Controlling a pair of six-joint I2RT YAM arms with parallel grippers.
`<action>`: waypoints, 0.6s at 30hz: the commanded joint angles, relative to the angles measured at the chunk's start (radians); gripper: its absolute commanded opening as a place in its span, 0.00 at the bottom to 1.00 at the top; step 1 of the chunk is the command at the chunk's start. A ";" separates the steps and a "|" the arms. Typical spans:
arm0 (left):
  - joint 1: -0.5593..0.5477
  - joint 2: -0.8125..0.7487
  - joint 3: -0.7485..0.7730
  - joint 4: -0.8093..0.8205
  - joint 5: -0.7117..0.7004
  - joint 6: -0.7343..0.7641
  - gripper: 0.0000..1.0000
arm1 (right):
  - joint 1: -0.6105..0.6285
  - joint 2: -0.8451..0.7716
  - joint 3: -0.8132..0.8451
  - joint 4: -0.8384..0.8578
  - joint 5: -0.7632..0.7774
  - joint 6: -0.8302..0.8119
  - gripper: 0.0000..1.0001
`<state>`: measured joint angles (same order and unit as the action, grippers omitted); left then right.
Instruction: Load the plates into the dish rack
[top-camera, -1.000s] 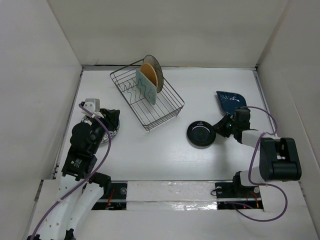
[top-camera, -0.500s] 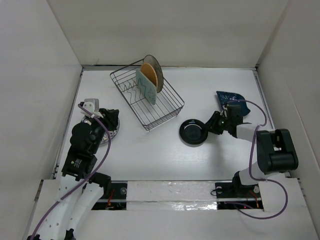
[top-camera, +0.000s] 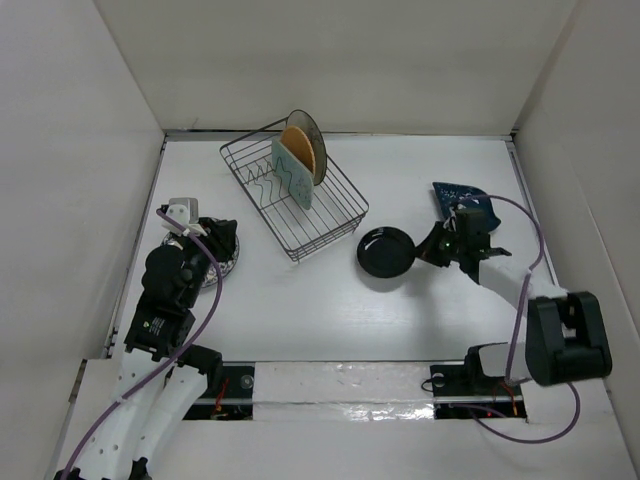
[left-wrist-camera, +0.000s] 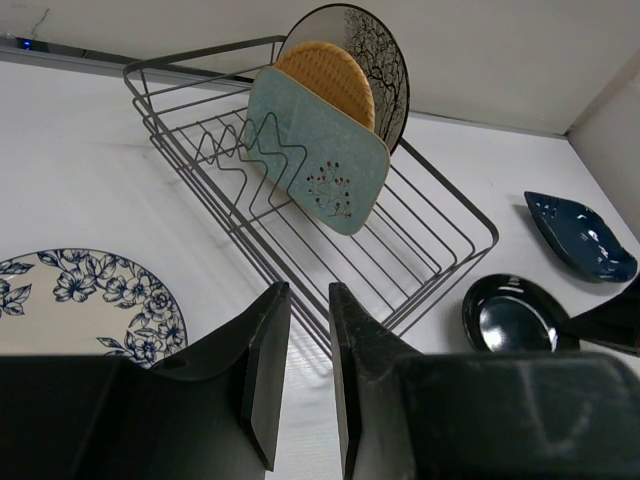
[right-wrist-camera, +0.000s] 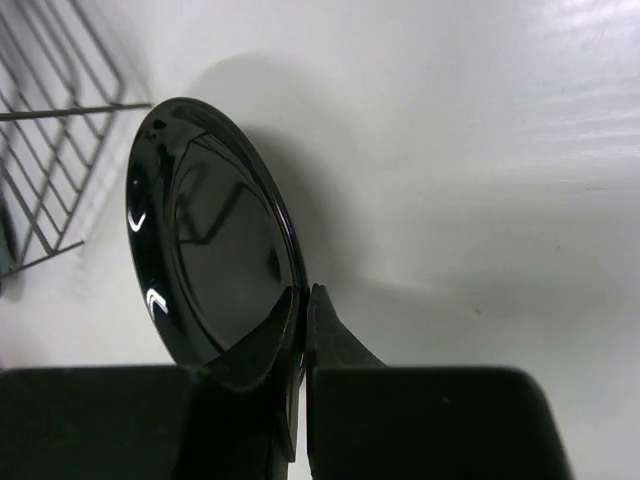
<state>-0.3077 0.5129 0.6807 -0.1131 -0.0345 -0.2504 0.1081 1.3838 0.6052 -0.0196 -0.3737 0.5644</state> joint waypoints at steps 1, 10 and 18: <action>-0.005 -0.005 -0.001 0.036 -0.005 0.010 0.20 | 0.085 -0.210 0.079 -0.077 0.136 -0.012 0.00; -0.005 -0.011 0.002 0.038 -0.002 0.007 0.20 | 0.566 -0.156 0.569 -0.154 0.725 -0.198 0.00; -0.005 -0.010 0.000 0.036 -0.004 0.005 0.21 | 0.743 0.443 1.281 -0.261 1.186 -0.471 0.00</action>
<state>-0.3077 0.5110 0.6807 -0.1123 -0.0357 -0.2508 0.8238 1.6943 1.7302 -0.2077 0.5526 0.2298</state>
